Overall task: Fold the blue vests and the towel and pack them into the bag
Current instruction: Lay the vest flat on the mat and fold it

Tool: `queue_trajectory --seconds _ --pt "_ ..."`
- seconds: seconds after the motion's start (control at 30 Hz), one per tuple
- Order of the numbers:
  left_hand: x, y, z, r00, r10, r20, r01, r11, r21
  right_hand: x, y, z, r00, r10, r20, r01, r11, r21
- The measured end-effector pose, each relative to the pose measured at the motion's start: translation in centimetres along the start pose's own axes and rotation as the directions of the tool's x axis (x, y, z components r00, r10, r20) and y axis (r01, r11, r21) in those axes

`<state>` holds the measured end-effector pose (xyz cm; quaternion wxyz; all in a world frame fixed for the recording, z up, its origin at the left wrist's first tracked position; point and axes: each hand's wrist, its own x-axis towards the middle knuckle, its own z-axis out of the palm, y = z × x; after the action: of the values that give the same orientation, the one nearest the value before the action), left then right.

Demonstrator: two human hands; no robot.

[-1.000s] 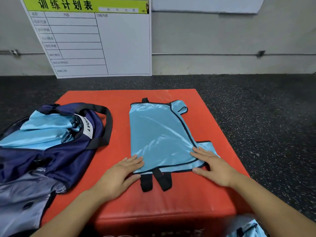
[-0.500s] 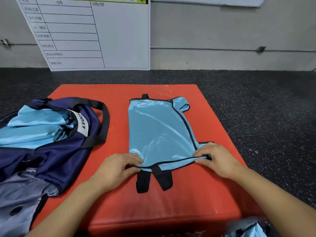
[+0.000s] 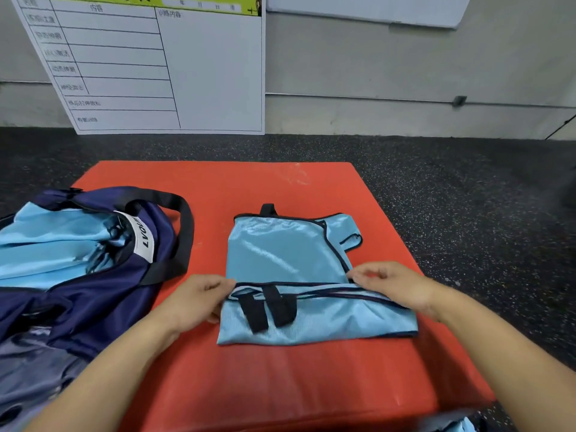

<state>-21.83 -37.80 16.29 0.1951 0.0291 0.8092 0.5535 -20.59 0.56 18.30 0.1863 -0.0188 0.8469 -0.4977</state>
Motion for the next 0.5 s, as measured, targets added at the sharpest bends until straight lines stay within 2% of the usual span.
queue_trajectory --seconds 0.07,0.13,0.2,0.3,0.4,0.5 --pt "0.1 0.3 0.4 0.993 -0.081 -0.084 0.066 0.984 -0.164 0.4 0.2 -0.5 0.993 0.092 -0.074 -0.091 0.996 0.018" --pt "0.0 0.3 0.5 0.993 -0.082 -0.085 0.063 0.977 -0.205 0.1 0.3 -1.1 0.986 0.167 -0.019 -0.167 0.986 -0.018" --pt "0.0 -0.1 0.3 0.999 -0.001 -0.039 -0.004 0.992 -0.125 -0.3 0.4 -1.8 0.982 0.181 0.06 -0.182 0.983 0.007" --pt "0.1 -0.8 -0.3 0.986 0.122 0.115 -0.122 0.993 -0.008 -1.5 -0.6 -1.9 0.968 0.125 0.219 -0.15 0.983 0.102" --pt "0.1 -1.1 -0.4 0.948 0.215 0.233 -0.258 0.95 0.175 -1.7 -0.7 -1.7 0.962 0.091 0.256 -0.078 0.995 -0.06" --pt "0.8 -1.6 0.0 0.933 0.273 0.234 -0.338 0.889 0.31 -0.9 -0.1 -0.9 0.969 0.051 0.24 0.025 0.953 -0.303"
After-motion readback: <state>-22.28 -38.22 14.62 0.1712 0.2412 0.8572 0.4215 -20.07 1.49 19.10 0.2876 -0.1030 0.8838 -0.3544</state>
